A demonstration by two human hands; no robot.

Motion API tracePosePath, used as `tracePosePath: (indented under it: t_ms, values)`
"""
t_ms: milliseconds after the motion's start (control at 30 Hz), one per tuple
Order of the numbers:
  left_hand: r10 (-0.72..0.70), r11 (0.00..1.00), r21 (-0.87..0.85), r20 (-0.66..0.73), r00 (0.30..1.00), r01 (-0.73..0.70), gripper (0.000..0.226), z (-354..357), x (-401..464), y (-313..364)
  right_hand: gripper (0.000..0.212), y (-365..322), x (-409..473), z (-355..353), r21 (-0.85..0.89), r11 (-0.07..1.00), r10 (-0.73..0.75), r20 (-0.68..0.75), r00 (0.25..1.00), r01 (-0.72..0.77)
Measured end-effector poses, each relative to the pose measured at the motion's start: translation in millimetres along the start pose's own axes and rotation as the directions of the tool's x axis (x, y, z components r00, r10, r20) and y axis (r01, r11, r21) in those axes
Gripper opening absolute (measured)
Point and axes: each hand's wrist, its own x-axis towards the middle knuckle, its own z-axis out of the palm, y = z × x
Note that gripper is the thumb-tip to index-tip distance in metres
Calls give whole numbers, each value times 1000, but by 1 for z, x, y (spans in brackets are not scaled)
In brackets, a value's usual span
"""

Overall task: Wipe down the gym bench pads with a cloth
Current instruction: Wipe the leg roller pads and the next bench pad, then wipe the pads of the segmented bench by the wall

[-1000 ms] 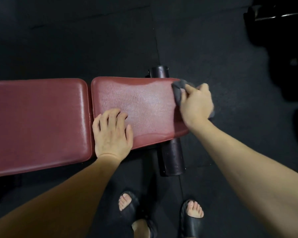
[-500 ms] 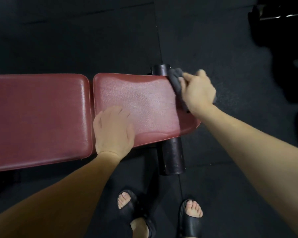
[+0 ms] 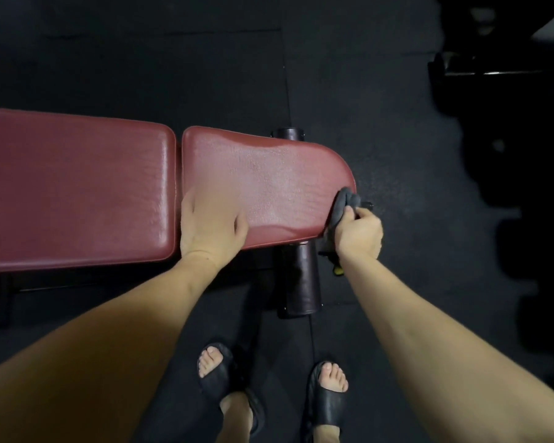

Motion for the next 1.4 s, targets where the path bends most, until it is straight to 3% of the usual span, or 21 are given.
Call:
tracePosePath:
  t_ms: [200, 333, 467, 633, 733, 867, 1000, 1100, 1267, 1400]
  values:
    - [-2, 988, -148, 204, 979, 33, 36, -49, -44, 17, 28, -10, -69, -37, -51, 998, 41, 345, 938, -25]
    - [-106, 938, -279, 339, 935, 207, 37, -125, -72, 20, 23, -46, -127, -90, -1, 989, -134, 401, 906, 147]
    - [-128, 912, -330, 337, 933, 244, 40, -233, -87, 6, 20, -104, -184, -169, 74, 958, -283, 362, 888, 276]
    - [-102, 930, -323, 228, 968, 174, 40, -369, -99, -5, 11, -181, -260, -275, 162, 889, -458, 282, 843, 429]
    - [-59, 946, -307, 145, 988, 102, 37, -447, -102, 4, 21, -205, -285, -333, 189, 857, -511, 196, 837, 480]
    - [9, 964, -267, 65, 998, 9, 37, -524, -99, 29, 17, -228, -303, -406, 153, 802, -591, 57, 805, 578]
    - [-2, 952, -305, 124, 992, 40, 37, -558, -86, 70, 16, -246, -288, -458, 16, 689, -705, -219, 675, 725]
    - [12, 943, -331, 101, 995, 22, 33, -566, -66, 110, 18, -261, -250, -486, 8, 679, -693, -320, 646, 734]
    - [36, 939, -343, 56, 998, -15, 34, -570, -6, 194, 18, -276, -156, -525, 52, 637, -720, -318, 618, 769]
    - [20, 940, -341, 19, 1000, -12, 35, -577, 56, 277, 17, -290, -69, -576, 16, 542, -810, -254, 528, 840]
